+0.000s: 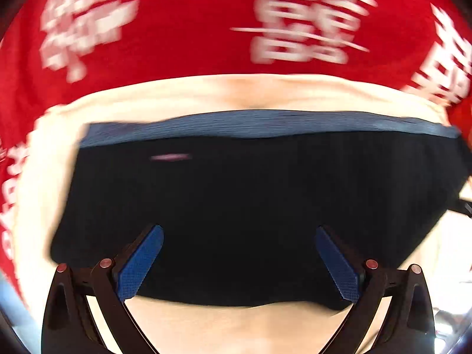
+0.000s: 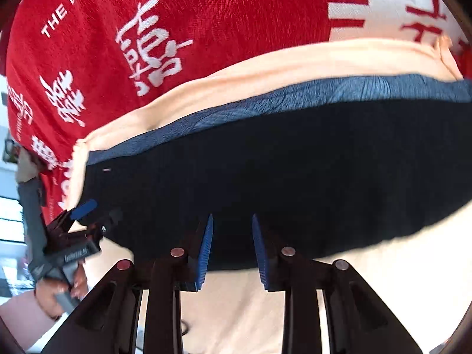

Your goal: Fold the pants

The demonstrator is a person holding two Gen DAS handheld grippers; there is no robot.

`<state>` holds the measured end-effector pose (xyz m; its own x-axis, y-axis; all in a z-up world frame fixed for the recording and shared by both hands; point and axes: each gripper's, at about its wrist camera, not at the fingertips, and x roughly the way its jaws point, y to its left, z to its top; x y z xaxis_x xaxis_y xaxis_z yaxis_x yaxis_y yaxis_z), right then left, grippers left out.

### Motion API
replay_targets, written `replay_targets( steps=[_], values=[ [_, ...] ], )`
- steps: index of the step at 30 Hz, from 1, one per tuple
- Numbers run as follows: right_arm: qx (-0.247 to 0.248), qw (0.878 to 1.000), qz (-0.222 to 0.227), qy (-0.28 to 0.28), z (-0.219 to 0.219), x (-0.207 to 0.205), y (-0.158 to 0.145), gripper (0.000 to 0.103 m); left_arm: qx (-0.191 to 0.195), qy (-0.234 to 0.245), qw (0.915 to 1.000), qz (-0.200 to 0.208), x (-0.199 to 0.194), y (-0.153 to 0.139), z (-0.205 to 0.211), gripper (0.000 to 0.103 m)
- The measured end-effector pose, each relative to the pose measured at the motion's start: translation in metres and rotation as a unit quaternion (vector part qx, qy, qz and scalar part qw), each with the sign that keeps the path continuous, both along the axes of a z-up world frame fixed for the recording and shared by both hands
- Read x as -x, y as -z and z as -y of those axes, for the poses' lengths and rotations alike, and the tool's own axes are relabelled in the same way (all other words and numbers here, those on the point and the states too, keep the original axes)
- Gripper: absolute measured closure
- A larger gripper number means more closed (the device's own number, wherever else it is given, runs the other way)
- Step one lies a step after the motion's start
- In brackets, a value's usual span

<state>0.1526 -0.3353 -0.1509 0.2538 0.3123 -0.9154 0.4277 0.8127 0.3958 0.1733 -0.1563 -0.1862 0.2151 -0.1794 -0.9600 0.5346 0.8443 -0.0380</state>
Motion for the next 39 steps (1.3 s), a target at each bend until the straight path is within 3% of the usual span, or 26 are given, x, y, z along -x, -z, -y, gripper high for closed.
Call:
replay_targets(
  steps=[2, 4, 6, 8, 15, 18, 23, 27, 32, 35, 38, 39],
  values=[
    [0.030, 0.998, -0.049, -0.040, 0.000, 0.011, 0.026, 0.073, -0.005, 0.013, 0.9998, -0.012, 0.018, 0.016, 0.035, 0.000],
    [0.040, 0.998, -0.001, -0.056, -0.005, 0.025, 0.022, 0.073, -0.043, 0.034, 0.9984, -0.016, 0.030, 0.043, 0.047, 0.000],
    [0.044, 0.997, -0.006, -0.067, -0.008, 0.035, 0.016, 0.073, -0.005, 0.018, 0.9998, 0.005, 0.038, 0.045, 0.034, 0.000],
    [0.038, 0.997, -0.024, -0.058, -0.007, 0.035, 0.011, 0.073, 0.005, -0.003, 0.9996, -0.026, 0.035, 0.047, 0.023, 0.000],
    [-0.003, 0.999, 0.002, -0.052, -0.003, -0.005, -0.003, 0.071, -0.010, 0.010, 0.9994, -0.031, 0.037, 0.041, 0.032, 0.000],
    [-0.010, 0.998, 0.006, -0.057, -0.011, -0.035, -0.001, 0.070, -0.009, -0.008, 0.9985, -0.053, 0.017, 0.045, 0.021, 0.000],
    [-0.020, 0.998, 0.003, -0.063, -0.036, -0.061, 0.010, 0.070, 0.001, -0.042, 0.9991, -0.002, -0.044, 0.023, 0.002, 0.000],
    [-0.021, 0.997, -0.007, -0.076, -0.059, -0.072, 0.023, 0.070, -0.027, -0.072, 0.9962, 0.042, -0.106, 0.021, -0.016, 0.000],
    [-0.017, 0.996, -0.017, -0.083, -0.069, -0.074, 0.029, 0.070, -0.076, -0.135, 0.9858, 0.065, -0.180, 0.048, -0.047, 0.000],
    [-0.005, 0.997, -0.014, -0.082, -0.070, -0.077, 0.027, 0.070, -0.104, -0.158, 0.9788, 0.079, -0.195, 0.059, -0.074, 0.000],
    [0.014, 0.996, -0.006, -0.087, -0.067, -0.085, 0.026, 0.070, -0.084, -0.173, 0.9794, 0.062, -0.208, 0.061, -0.092, 0.000],
    [0.026, 0.996, -0.005, -0.090, -0.066, -0.090, 0.026, 0.070, -0.080, -0.175, 0.9796, 0.057, -0.191, 0.057, -0.100, 0.000]
  ],
)
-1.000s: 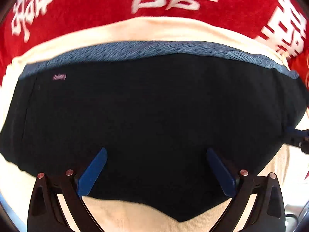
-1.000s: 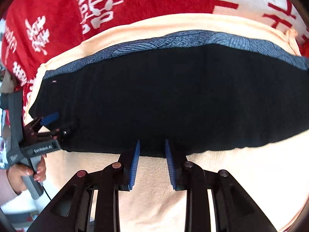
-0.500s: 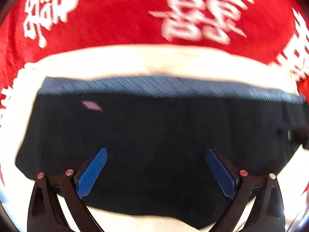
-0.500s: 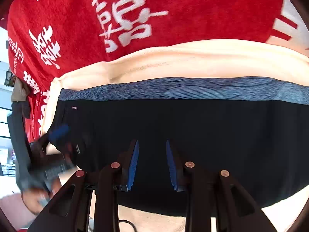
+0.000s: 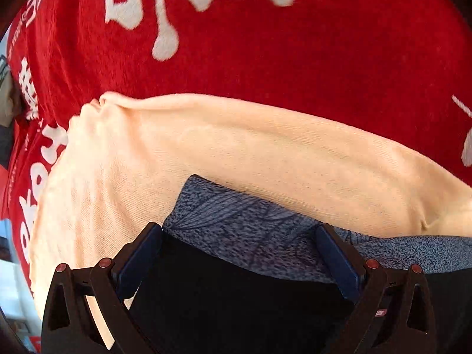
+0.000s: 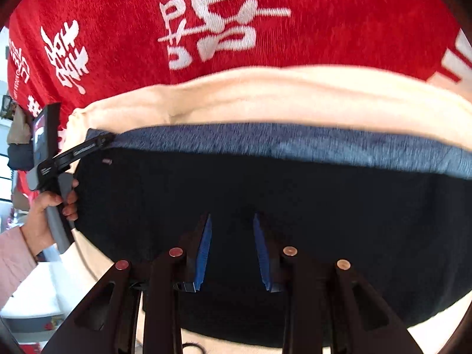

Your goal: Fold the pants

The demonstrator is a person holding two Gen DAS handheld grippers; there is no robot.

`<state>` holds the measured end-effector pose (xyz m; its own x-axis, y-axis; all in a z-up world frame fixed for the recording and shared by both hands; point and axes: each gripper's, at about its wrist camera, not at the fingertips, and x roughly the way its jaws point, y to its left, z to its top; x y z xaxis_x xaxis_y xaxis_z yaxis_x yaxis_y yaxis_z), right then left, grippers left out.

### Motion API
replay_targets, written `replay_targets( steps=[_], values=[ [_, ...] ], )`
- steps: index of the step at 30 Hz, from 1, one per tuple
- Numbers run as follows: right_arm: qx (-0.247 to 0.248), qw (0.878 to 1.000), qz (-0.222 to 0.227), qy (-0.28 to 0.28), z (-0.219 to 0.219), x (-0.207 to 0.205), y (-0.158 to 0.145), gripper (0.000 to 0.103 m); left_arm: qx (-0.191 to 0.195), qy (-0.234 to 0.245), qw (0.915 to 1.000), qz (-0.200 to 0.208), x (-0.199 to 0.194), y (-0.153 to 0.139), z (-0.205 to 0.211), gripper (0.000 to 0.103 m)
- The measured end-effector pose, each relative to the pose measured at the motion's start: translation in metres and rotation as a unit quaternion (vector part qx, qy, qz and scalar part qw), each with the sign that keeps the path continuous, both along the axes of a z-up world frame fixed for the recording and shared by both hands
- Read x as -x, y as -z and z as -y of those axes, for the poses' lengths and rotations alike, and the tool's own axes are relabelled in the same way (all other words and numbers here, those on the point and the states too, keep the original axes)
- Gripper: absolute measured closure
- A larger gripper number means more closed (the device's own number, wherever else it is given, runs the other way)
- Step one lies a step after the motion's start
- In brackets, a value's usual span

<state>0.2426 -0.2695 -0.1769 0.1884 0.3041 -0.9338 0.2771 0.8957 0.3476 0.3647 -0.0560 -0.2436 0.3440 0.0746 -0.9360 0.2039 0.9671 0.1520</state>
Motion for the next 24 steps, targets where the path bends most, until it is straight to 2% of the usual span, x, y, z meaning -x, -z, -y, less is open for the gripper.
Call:
replay_targets(
  steps=[1, 3, 4, 5, 7, 9, 12, 17, 19, 24],
  values=[
    [0.017, 1.000, 0.000, -0.004, 0.002, -0.003, 0.001, 0.070, 0.007, -0.001, 1.0000, -0.004, -0.001, 0.000, -0.002, 0.000],
    [0.086, 0.996, -0.029, -0.019, 0.012, -0.007, 0.013, 0.071, 0.003, 0.001, 1.0000, -0.001, 0.008, -0.004, -0.008, 0.000],
    [0.083, 0.996, -0.032, -0.019, 0.018, -0.006, 0.018, 0.071, -0.004, 0.000, 1.0000, 0.001, 0.008, -0.006, -0.007, 0.000],
    [0.056, 0.998, -0.023, 0.001, 0.029, -0.003, 0.016, 0.071, -0.009, -0.004, 1.0000, 0.001, 0.011, -0.010, -0.009, 0.000],
    [0.061, 0.997, -0.030, 0.020, 0.039, 0.004, 0.010, 0.070, -0.006, -0.007, 1.0000, -0.004, 0.017, -0.025, -0.010, 0.000],
    [0.075, 0.996, -0.036, 0.030, 0.046, 0.017, 0.005, 0.058, 0.003, 0.005, 0.9999, -0.008, 0.032, -0.038, -0.003, 0.000],
    [0.049, 0.996, -0.044, 0.058, 0.057, 0.048, -0.002, 0.049, 0.004, 0.024, 0.9990, -0.037, 0.058, -0.044, 0.005, 0.000],
    [0.033, 0.994, -0.062, 0.087, 0.071, 0.094, -0.011, 0.049, 0.025, 0.049, 0.9945, -0.089, 0.116, -0.045, 0.046, 0.000],
    [0.030, 0.993, -0.063, 0.096, 0.075, 0.107, -0.016, 0.049, 0.030, 0.061, 0.9925, -0.102, 0.141, -0.053, 0.071, 0.000],
    [0.027, 0.993, -0.052, 0.099, 0.089, 0.138, -0.030, 0.049, 0.037, 0.095, 0.9877, -0.119, 0.173, -0.053, 0.110, 0.000]
  ],
)
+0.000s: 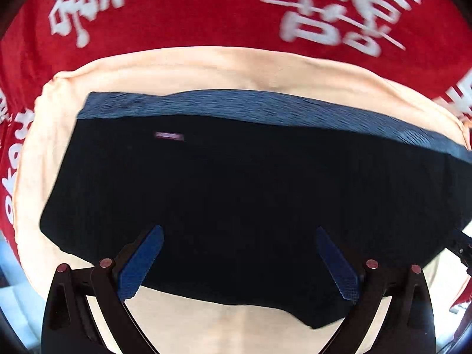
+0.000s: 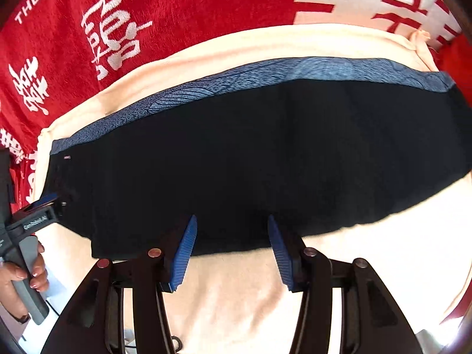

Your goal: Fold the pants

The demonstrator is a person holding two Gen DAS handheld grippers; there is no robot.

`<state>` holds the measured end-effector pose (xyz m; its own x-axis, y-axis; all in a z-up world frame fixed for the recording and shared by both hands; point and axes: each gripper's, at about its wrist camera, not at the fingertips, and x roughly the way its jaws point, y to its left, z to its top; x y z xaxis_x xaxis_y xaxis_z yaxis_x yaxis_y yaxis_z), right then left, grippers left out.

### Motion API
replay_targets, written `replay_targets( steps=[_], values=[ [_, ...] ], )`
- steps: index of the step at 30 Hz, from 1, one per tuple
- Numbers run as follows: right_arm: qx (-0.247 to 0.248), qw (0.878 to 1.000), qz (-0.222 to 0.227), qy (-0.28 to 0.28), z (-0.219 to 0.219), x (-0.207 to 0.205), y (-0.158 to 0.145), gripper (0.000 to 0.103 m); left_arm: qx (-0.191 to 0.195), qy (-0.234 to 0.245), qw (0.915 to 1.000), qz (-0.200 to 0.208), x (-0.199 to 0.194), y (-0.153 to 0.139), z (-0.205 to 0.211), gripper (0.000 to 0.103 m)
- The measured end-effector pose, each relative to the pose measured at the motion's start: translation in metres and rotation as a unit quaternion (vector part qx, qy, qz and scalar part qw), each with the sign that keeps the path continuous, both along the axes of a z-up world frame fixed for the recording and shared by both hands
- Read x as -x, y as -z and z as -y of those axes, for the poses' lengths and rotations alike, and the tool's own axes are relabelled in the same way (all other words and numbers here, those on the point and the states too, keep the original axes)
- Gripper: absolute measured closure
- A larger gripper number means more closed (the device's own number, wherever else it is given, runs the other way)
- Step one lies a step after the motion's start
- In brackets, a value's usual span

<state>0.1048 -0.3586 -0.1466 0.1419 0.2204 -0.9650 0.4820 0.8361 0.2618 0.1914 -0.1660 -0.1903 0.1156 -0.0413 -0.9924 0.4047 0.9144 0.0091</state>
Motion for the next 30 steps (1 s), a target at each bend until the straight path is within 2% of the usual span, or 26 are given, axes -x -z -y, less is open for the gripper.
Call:
replay_targets(
  steps=[12, 14, 18, 22, 30],
  values=[
    [-0.016, 0.998, 0.009, 0.063, 0.051, 0.058, -0.014, 0.047, -0.002, 0.099, 0.9950, 0.001, 0.068, -0.009, 0.116, 0.000],
    [-0.015, 0.997, 0.010, 0.077, 0.067, 0.071, -0.016, 0.047, -0.003, 0.109, 0.9940, -0.001, 0.076, -0.009, 0.131, 0.000],
    [-0.012, 0.995, 0.012, 0.103, 0.093, 0.088, -0.017, 0.047, -0.004, 0.129, 0.9917, -0.002, 0.120, -0.022, 0.197, 0.000],
    [-0.011, 0.991, 0.016, 0.132, 0.120, 0.104, -0.014, 0.047, -0.005, 0.147, 0.9892, -0.002, 0.147, -0.029, 0.245, 0.000],
    [0.013, 0.977, 0.032, 0.212, 0.175, 0.124, -0.007, 0.047, 0.010, 0.154, 0.9880, -0.004, 0.174, -0.025, 0.310, 0.000]
  ],
)
